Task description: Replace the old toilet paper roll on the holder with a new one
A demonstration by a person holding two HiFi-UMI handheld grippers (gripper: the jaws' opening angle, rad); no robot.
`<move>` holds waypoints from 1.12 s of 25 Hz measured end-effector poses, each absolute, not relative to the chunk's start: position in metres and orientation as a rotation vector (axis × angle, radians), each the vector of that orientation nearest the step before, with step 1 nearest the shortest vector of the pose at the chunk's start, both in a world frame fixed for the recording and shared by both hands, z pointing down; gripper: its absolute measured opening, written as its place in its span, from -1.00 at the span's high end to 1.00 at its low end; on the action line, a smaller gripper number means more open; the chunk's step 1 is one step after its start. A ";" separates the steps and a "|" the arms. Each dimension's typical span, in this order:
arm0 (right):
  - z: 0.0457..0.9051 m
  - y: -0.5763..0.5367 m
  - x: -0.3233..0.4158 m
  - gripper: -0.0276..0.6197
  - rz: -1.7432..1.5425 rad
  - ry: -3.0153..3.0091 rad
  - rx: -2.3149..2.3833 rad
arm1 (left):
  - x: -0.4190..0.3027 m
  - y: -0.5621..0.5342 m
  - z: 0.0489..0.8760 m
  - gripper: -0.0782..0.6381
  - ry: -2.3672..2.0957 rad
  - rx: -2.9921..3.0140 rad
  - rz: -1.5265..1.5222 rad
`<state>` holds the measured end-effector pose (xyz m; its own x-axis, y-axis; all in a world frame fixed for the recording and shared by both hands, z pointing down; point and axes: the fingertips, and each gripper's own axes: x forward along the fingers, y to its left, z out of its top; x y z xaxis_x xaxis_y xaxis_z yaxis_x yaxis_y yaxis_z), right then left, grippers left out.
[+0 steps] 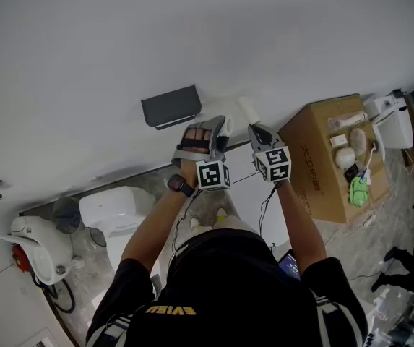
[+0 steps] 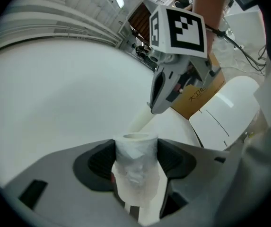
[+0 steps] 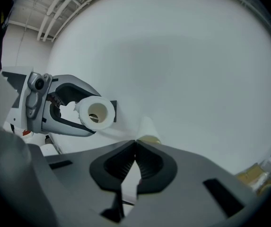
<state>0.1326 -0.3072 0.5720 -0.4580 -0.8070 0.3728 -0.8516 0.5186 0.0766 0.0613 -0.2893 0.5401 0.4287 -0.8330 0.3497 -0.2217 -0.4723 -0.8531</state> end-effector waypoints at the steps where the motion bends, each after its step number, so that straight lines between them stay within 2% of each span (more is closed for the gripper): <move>1: 0.572 -0.307 0.133 0.92 0.170 -2.400 1.373 | 0.062 -0.290 0.543 0.00 0.877 -1.914 -1.046; 28: 0.572 -0.312 0.141 0.92 0.157 -2.399 1.377 | 0.031 -0.327 0.595 0.00 0.878 -1.778 -1.193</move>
<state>0.1409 -0.3115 0.5715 -0.4548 -0.8109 0.3682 -0.8520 0.5166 0.0853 0.0308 -0.3269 0.5953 0.3130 -0.8683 0.3848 -0.1087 -0.4353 -0.8937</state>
